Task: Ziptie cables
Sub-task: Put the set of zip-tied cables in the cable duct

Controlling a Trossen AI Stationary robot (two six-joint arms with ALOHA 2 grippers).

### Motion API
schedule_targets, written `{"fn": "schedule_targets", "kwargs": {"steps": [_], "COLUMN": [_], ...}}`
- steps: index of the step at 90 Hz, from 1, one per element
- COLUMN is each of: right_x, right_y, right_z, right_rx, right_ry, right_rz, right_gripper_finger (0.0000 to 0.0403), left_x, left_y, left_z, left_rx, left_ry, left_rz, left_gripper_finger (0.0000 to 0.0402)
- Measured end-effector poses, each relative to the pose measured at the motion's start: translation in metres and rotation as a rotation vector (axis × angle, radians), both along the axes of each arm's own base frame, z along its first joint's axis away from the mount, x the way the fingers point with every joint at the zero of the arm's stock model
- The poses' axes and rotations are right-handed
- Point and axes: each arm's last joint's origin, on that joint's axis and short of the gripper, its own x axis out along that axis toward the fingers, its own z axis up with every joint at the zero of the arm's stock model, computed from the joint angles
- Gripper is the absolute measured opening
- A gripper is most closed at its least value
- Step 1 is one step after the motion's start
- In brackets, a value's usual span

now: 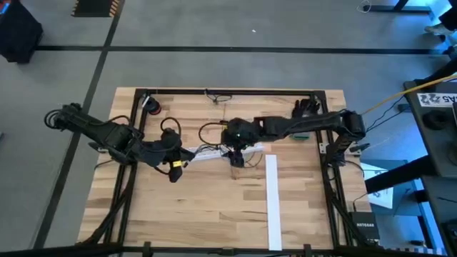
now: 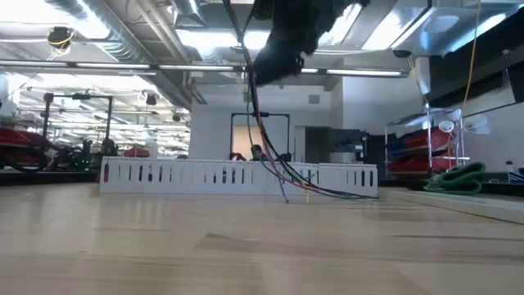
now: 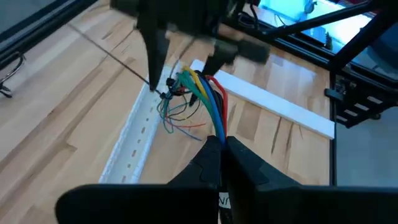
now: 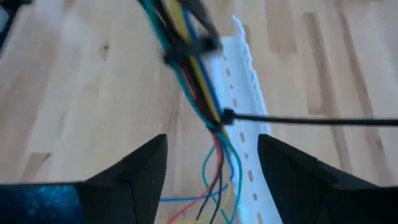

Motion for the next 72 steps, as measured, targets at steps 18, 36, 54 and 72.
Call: {"fn": "schedule_targets", "kwargs": {"steps": [18, 36, 54, 72], "right_x": [0.002, 0.002, -0.003, -0.016], "right_y": [-0.002, -0.003, -0.002, -0.006], "right_z": [-0.026, -0.027, -0.02, 0.02], "right_rx": [0.026, 0.023, -0.028, -0.142], "right_ry": [-0.05, -0.079, -0.081, -0.002], "right_rz": [-0.101, -0.137, -0.073, -0.013], "right_gripper_finger": [0.0233, 0.0141, 0.0013, 0.0007], "left_x": [0.0, 0.0, -0.002, -0.014], "left_y": [0.0, 0.0, -0.002, 0.0], "left_z": [0.0, 0.001, 0.001, 0.008], "left_rx": [-0.008, -0.005, -0.002, -0.018], "left_ry": [-0.006, -0.008, -0.001, -0.031], "left_rz": [0.004, 0.001, -0.012, -0.023], "left_gripper_finger": [0.0, 0.0, 0.0, 0.0]}}
